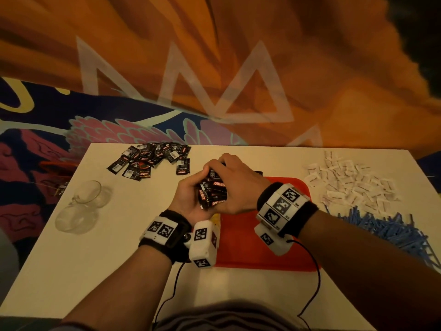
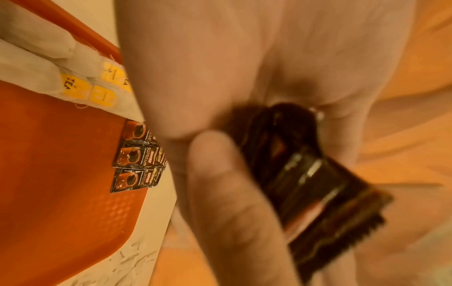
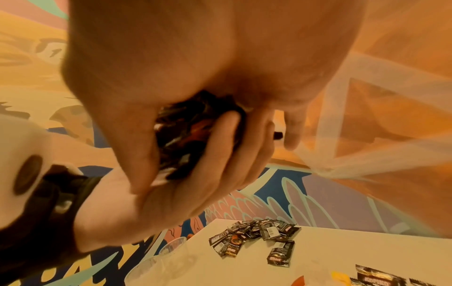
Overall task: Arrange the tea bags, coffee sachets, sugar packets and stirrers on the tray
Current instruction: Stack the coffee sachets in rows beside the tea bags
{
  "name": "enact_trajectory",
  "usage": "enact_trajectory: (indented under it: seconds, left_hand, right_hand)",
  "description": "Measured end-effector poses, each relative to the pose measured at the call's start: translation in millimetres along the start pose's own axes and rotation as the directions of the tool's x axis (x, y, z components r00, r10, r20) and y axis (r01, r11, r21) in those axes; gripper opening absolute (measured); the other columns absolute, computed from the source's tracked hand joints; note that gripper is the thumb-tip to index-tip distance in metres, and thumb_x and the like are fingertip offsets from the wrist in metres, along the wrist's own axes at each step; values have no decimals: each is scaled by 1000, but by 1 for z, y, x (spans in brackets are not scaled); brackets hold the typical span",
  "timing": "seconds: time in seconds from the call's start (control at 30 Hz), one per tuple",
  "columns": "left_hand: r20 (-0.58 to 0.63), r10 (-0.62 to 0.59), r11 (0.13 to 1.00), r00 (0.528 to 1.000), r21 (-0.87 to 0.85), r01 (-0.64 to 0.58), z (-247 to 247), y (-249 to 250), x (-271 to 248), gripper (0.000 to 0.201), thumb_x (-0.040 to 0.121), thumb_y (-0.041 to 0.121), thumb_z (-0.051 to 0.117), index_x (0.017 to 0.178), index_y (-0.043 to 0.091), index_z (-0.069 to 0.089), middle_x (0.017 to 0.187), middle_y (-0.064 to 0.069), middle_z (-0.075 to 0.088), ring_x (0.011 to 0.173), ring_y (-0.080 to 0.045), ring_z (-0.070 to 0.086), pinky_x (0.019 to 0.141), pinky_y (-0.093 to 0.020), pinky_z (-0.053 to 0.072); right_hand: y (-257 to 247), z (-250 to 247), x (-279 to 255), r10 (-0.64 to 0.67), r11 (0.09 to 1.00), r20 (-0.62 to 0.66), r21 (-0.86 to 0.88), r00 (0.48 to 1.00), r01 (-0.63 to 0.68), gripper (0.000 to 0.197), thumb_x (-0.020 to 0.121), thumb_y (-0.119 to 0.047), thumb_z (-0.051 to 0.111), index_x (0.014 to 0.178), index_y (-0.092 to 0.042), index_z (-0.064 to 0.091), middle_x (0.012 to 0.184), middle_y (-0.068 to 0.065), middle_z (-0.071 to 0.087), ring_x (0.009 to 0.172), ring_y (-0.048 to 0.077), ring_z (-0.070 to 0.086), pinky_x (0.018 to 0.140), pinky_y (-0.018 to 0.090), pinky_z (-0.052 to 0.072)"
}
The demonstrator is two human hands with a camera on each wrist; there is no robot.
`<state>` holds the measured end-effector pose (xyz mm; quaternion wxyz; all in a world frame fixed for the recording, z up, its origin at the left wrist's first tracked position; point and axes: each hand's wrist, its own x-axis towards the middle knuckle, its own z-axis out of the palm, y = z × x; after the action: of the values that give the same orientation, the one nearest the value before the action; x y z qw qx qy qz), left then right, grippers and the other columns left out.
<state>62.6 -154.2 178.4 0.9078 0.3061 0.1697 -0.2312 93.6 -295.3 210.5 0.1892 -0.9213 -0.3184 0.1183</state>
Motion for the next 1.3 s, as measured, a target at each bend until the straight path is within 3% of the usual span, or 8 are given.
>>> enact_trajectory:
  seconds: [0.17, 0.27, 0.47, 0.63, 0.8, 1.03, 1.13, 1.3]
  left_hand:
    - [0, -41, 991, 999, 127, 41, 14, -1, 0, 65, 84, 67, 44, 106, 14, 74, 105, -12, 73, 97, -23, 72, 83, -34, 59]
    - [18, -59, 996, 998, 69, 58, 12, 0, 2, 78, 92, 73, 28, 84, 16, 80, 97, -10, 74, 92, -23, 73, 80, -35, 59]
    - [-73, -108, 992, 991, 60, 113, 6, 4, 5, 56, 96, 57, 42, 117, 11, 68, 111, -15, 70, 101, -29, 68, 80, -38, 59]
    - [-44, -121, 990, 992, 64, 124, 9, 3, 11, 29, 95, 25, 51, 112, 7, 66, 96, -15, 73, 83, -27, 74, 67, -36, 62]
    - [-19, -36, 995, 999, 97, 38, 5, -1, 13, 47, 84, 11, 58, 131, 7, 53, 101, -18, 69, 86, -29, 72, 67, -38, 61]
    - [-56, 36, 989, 998, 148, -28, 4, -9, 17, 54, 89, 20, 59, 139, 2, 52, 120, -20, 67, 103, -30, 69, 83, -42, 60]
    - [-44, -34, 996, 998, 83, 38, 4, -3, 14, 45, 94, 37, 53, 120, 4, 68, 122, -19, 67, 109, -30, 65, 99, -43, 48]
    - [-22, -103, 992, 994, 71, 104, 2, 5, 12, 34, 95, 23, 46, 115, 4, 66, 104, -17, 71, 91, -27, 71, 80, -37, 58]
  right_hand:
    - [1, 1, -2, 26, 998, -58, 58, 998, -22, 86, 55, -58, 85, 119, -27, 38, 114, -2, 34, 103, 15, 40, 76, 30, 42]
    - [3, 3, -3, 33, 991, -66, 129, 997, -24, 76, 52, -52, 87, 104, -29, 36, 116, -7, 31, 97, 15, 45, 78, 33, 48]
    - [13, -1, -4, 36, 991, -66, 129, 997, -27, 97, 57, -51, 87, 136, -33, 34, 131, -3, 40, 120, 20, 37, 101, 39, 40]
    - [11, -2, -4, 81, 994, -1, 73, 997, -80, 107, 52, -61, 87, 142, -40, 34, 142, -3, 23, 131, 21, 28, 103, 35, 36]
    - [14, -4, -3, 222, 968, 92, 100, 971, -231, 110, 45, -59, 90, 138, -43, 33, 151, 4, 16, 137, 30, 29, 110, 48, 36]
    - [16, -1, -2, 271, 937, 126, 190, 954, -291, 105, 46, -63, 88, 133, -44, 32, 142, 0, 26, 132, 23, 27, 106, 47, 39]
    - [16, 2, -3, 278, 931, 29, 240, 960, -276, 94, 48, -60, 88, 124, -37, 39, 129, 0, 31, 122, 19, 31, 103, 44, 41]
    - [15, 6, -8, 193, 952, -61, 254, 979, -172, 92, 56, -59, 86, 132, -37, 40, 131, -2, 31, 124, 17, 30, 105, 44, 40]
